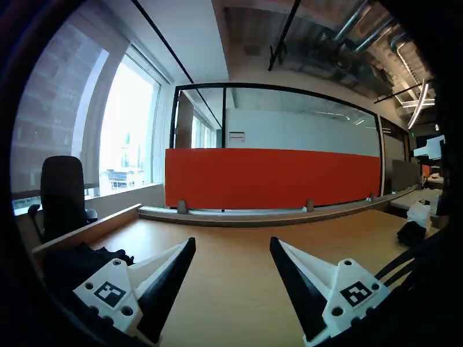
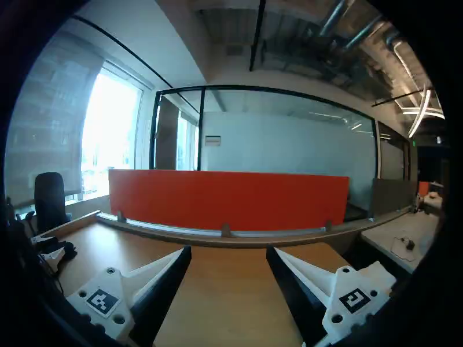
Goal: Fold towel
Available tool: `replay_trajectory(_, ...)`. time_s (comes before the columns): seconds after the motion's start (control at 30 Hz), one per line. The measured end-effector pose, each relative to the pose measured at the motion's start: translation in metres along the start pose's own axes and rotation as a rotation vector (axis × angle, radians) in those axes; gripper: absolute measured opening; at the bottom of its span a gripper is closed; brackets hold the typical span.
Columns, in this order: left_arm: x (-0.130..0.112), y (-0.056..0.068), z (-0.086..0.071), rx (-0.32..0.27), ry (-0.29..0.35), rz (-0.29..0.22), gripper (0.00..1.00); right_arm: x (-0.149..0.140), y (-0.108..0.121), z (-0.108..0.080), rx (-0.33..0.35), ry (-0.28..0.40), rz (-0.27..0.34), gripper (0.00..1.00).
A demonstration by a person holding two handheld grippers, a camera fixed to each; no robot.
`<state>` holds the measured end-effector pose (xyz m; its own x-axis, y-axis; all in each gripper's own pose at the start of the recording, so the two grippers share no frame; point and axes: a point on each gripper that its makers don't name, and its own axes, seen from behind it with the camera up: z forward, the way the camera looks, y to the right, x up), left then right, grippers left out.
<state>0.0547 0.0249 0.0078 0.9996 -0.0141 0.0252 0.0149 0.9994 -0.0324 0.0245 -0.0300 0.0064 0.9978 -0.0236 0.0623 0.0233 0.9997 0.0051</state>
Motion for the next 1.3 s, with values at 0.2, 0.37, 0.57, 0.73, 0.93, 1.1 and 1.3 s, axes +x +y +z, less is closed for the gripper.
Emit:
replay_trajectory(0.2, -0.021, -0.007, 0.002, 0.003, 0.013, -0.020, 0.95, -0.013, 0.000, 0.005, -0.008, 0.000, -0.005, 1.00)
replay_trajectory(0.37, -0.035, -0.012, 0.003, 0.007, 0.023, -0.025, 0.95, -0.023, -0.004, 0.008, -0.006, 0.000, -0.014, 1.00)
replay_trajectory(0.57, -0.045, -0.017, 0.000, 0.007, 0.030, -0.026, 0.95, -0.036, -0.007, 0.009, -0.012, -0.013, -0.025, 1.00)
replay_trajectory(0.73, -0.053, -0.023, -0.002, 0.017, 0.033, -0.031, 0.95, -0.049, -0.011, 0.010, -0.013, -0.033, -0.029, 1.00)
replay_trajectory(0.93, -0.057, -0.031, -0.005, 0.025, 0.035, -0.036, 0.95, -0.054, -0.016, 0.011, -0.008, -0.040, -0.036, 1.00)
replay_trajectory(1.1, -0.058, -0.032, -0.008, 0.027, 0.028, -0.027, 0.95, -0.051, -0.019, 0.011, -0.007, -0.037, -0.042, 1.00)
replay_trajectory(1.3, -0.066, -0.031, -0.004, 0.035, 0.001, 0.007, 0.95, -0.053, -0.020, 0.010, -0.006, -0.039, -0.042, 1.00)
